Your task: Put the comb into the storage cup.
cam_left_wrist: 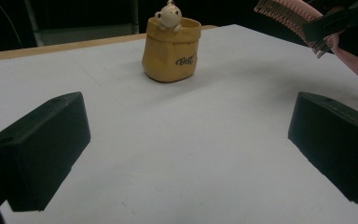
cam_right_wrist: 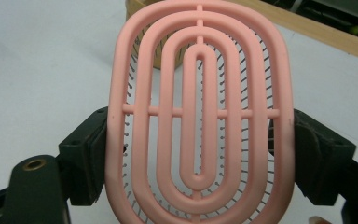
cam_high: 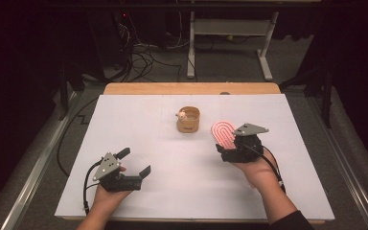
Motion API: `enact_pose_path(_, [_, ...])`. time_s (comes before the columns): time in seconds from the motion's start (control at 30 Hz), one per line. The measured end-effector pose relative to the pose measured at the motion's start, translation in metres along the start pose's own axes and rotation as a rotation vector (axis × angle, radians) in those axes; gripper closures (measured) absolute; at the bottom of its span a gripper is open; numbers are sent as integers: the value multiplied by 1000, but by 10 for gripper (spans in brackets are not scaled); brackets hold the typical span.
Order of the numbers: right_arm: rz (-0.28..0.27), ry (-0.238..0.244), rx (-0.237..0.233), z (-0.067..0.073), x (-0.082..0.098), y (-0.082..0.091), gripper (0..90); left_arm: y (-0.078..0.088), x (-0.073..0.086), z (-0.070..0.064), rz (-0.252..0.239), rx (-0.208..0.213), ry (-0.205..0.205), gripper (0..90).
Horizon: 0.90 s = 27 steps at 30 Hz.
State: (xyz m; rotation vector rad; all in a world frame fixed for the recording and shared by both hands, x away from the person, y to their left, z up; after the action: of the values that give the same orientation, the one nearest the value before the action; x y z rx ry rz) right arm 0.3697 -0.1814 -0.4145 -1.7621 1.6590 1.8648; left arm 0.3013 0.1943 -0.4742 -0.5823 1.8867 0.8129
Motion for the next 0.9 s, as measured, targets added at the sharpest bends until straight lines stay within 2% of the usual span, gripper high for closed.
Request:
enact_pose_path(0.23, [-92,-4,46,2,5,10,203,0,0,0,0,0,-2,0])
enact_pose_path(0.37, [-146,-29,55,6,9,13,203,0,0,0,3,0,-3,0])
enact_pose_path(0.6, [-217,-58,69,12,12,16,203,-1,0,0,3,1,-2,0])
enact_pose_path(0.9, [-289,-69,106,12,15,20,203,-1,0,2,5,-5,0,0])
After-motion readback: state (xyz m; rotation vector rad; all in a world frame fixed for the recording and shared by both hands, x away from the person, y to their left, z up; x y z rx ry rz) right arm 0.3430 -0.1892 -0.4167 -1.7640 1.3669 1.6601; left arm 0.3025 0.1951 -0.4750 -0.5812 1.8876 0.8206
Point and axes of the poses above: each handheld gripper's, and its own axes: y roughly backward along the jaws, x roughly out of its underside, z roughly to its left, the point moved 2 cm from there along -y, roughly forward along the jaws, and after that the axes turned 12 degrees about y, right-handed, at the moved point
